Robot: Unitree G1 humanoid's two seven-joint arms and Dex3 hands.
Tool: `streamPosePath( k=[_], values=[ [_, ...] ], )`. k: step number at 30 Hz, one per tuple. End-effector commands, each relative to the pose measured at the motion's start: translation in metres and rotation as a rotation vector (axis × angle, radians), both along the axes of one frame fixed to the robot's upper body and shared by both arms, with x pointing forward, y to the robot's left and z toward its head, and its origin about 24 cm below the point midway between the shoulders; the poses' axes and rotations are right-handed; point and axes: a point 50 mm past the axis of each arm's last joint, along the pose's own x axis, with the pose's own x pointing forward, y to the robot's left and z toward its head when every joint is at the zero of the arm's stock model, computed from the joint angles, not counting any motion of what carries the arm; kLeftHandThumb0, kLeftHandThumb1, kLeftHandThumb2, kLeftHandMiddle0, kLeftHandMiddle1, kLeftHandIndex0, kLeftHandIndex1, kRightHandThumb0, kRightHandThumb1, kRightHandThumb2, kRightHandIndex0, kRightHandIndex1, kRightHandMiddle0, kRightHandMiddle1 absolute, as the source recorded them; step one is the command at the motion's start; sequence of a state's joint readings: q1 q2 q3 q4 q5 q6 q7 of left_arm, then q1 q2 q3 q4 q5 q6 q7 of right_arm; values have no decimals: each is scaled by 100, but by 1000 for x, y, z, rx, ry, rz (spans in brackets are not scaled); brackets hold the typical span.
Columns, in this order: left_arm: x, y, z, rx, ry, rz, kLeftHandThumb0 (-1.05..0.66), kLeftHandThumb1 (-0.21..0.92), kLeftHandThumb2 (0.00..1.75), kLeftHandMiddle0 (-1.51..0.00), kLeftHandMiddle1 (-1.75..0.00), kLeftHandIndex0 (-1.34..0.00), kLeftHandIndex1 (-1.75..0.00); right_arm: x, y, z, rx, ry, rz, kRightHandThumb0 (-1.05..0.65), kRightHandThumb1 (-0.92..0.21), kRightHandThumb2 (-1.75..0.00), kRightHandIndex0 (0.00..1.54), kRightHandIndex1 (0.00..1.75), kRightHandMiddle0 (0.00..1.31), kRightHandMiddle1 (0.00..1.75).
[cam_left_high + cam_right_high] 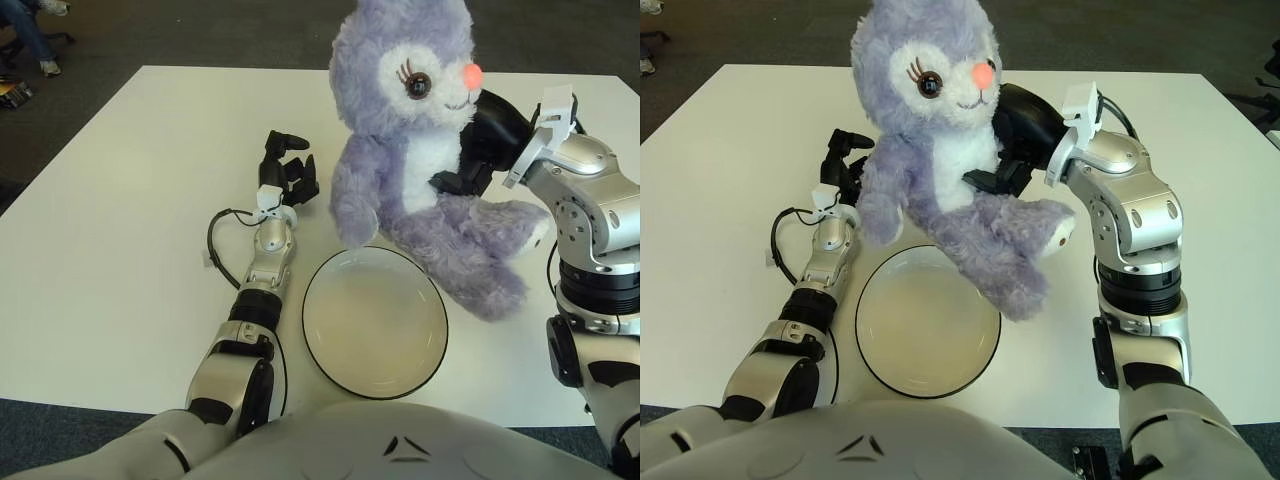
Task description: Put the doll into the plate.
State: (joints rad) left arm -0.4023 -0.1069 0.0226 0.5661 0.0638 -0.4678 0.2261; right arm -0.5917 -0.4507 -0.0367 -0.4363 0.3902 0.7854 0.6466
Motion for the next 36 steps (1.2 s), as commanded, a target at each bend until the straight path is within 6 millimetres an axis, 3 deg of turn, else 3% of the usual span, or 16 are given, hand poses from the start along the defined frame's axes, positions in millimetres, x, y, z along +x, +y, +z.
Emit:
streamPosePath(
  k=[1,13,21,36],
  values=[
    [-9,7,-22,28,73,6,-39,64,91,-105,-175,-37,-175,-8,-1,8,34,-27,5,52,-18,-148,72,175,91,175],
    [-9,7,-23,38,78,7,-38,67,87,-102,-175,-35,-175,-19,2,-1,6,40,39,51,-19,-146,71,175,89,175],
    [-9,6,-22,34,77,8,-38,68,85,-108,-175,-34,-175,-35,8,-19,-10,46,60,53,-17,-149,73,175,91,175],
    [-9,5,-20,41,54,13,-38,68,85,-106,-175,-34,-175,-45,11,-24,-139,-51,-9,54,-15,-152,75,175,92,175]
  ],
)
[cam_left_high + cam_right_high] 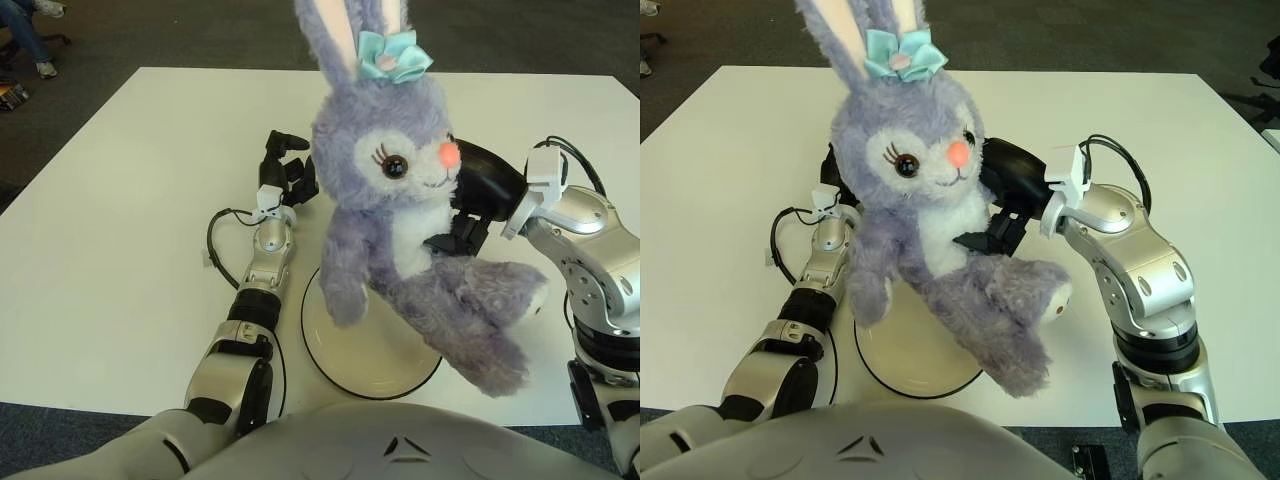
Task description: Put the doll into the plate.
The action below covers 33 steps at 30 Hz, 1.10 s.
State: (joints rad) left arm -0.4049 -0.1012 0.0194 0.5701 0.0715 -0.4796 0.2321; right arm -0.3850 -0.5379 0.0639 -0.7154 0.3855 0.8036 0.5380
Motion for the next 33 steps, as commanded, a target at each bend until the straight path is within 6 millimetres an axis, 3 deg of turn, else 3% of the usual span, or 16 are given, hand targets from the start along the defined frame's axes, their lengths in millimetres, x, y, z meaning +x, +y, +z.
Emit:
streamPosePath(
  k=[1,33],
  values=[
    [-9,4,-21,29,66,11,-38,68,85,-106,-175,-34,-175,-2,1,1,-11,-29,-4,54,-15,-152,75,175,92,175],
    [-11,2,-21,21,67,17,-38,69,84,-101,-175,-34,-175,0,2,-3,-14,-96,11,54,-14,-152,75,175,88,175]
  ],
)
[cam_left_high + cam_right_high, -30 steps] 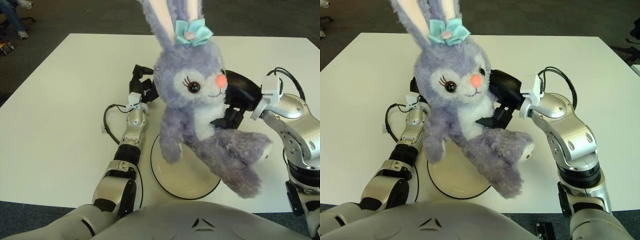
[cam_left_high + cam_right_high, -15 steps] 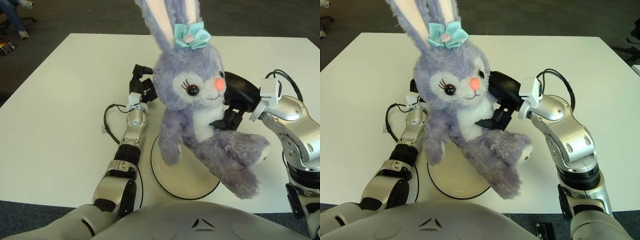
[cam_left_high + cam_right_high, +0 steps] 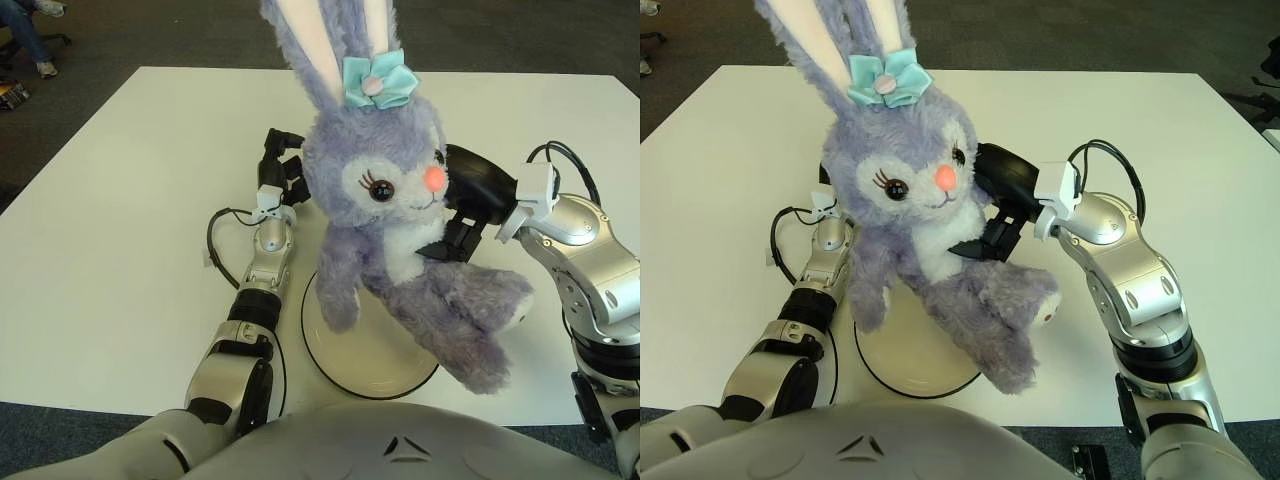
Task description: Put the doll into the plate.
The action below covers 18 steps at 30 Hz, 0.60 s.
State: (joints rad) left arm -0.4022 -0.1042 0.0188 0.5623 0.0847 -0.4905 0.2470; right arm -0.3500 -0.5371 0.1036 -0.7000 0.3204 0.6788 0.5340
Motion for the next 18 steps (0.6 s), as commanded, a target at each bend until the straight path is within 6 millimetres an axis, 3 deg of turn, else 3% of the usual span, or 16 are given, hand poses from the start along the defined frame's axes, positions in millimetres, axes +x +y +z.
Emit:
streamPosePath(
  k=[1,16,18],
  values=[
    [-10,2,-23,16,83,4,-38,69,84,-101,-175,-34,-175,0,-1,1,-7,-23,10,54,-14,-152,75,175,88,175],
    [-11,1,-22,19,76,3,-38,69,84,-102,-175,-33,-175,1,-1,-5,-28,33,56,53,-15,-151,74,175,81,175],
    [-11,1,-22,20,78,6,-38,69,84,-103,-175,-34,-175,2,-1,-6,-32,49,64,21,-6,-156,80,175,80,157]
  ],
)
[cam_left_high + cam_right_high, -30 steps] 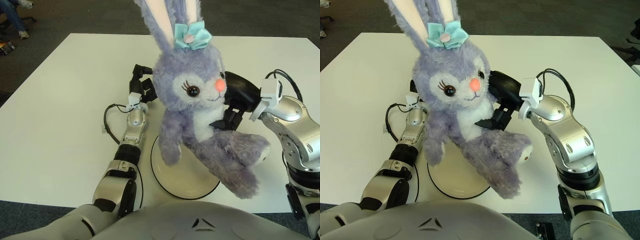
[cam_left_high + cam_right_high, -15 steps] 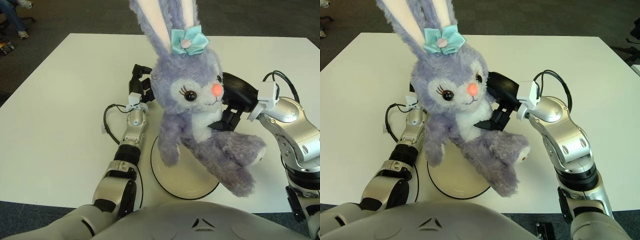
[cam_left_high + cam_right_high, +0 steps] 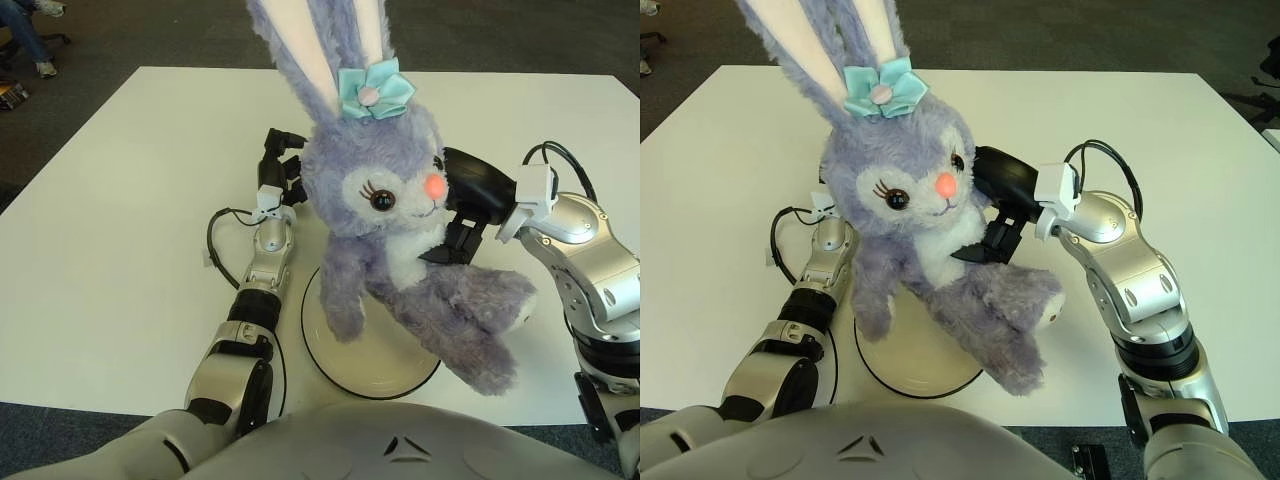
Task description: Put the doll into the plate.
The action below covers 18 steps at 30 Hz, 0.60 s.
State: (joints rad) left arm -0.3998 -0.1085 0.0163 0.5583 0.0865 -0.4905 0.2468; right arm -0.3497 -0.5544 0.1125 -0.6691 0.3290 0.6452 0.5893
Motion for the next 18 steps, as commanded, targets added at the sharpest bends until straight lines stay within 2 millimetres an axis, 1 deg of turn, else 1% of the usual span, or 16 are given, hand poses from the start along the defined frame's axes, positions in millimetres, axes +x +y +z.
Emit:
streamPosePath(
  k=[1,3,6,9,10,11,12,13,15,18],
  values=[
    [-10,3,-22,22,80,10,-38,69,84,-103,-175,-34,-175,1,-1,-3,-13,37,13,17,-5,-156,81,175,80,154],
    [-10,3,-22,22,81,11,-38,69,84,-104,-175,-34,-175,2,-1,-4,-19,44,15,6,-3,-154,81,175,80,144],
    [-10,2,-22,21,84,13,-38,69,84,-106,-175,-34,-175,3,-1,-6,-23,52,19,1,-4,-151,80,175,81,138],
    [-10,2,-22,21,85,14,-38,69,84,-107,-175,-34,-175,4,-1,-8,-22,64,26,-1,-6,-148,78,175,81,135],
    [-10,2,-22,21,85,15,-38,69,84,-108,-175,-34,-175,4,-2,-9,-22,68,29,-1,-7,-148,76,174,78,142],
    [-11,2,-22,21,84,15,-38,69,84,-108,-175,-34,-175,4,-2,-9,-24,73,34,-1,-10,-150,71,174,72,153],
    [-11,2,-22,21,84,16,-38,69,84,-108,-175,-34,-175,4,-2,-9,-25,77,38,-1,-13,-148,67,174,68,160],
    [-11,2,-22,22,84,17,-38,69,84,-108,-175,-34,-175,4,-2,-10,-29,81,40,-1,-14,-148,65,174,66,163],
    [-11,1,-22,23,84,19,-38,69,84,-109,-175,-34,-175,4,-2,-10,-37,89,42,-1,-20,-143,59,175,59,169],
    [-11,1,-22,23,84,23,-38,68,84,-110,-175,-34,-175,4,-3,-12,-46,96,39,-1,-29,-134,52,175,52,172]
  ],
)
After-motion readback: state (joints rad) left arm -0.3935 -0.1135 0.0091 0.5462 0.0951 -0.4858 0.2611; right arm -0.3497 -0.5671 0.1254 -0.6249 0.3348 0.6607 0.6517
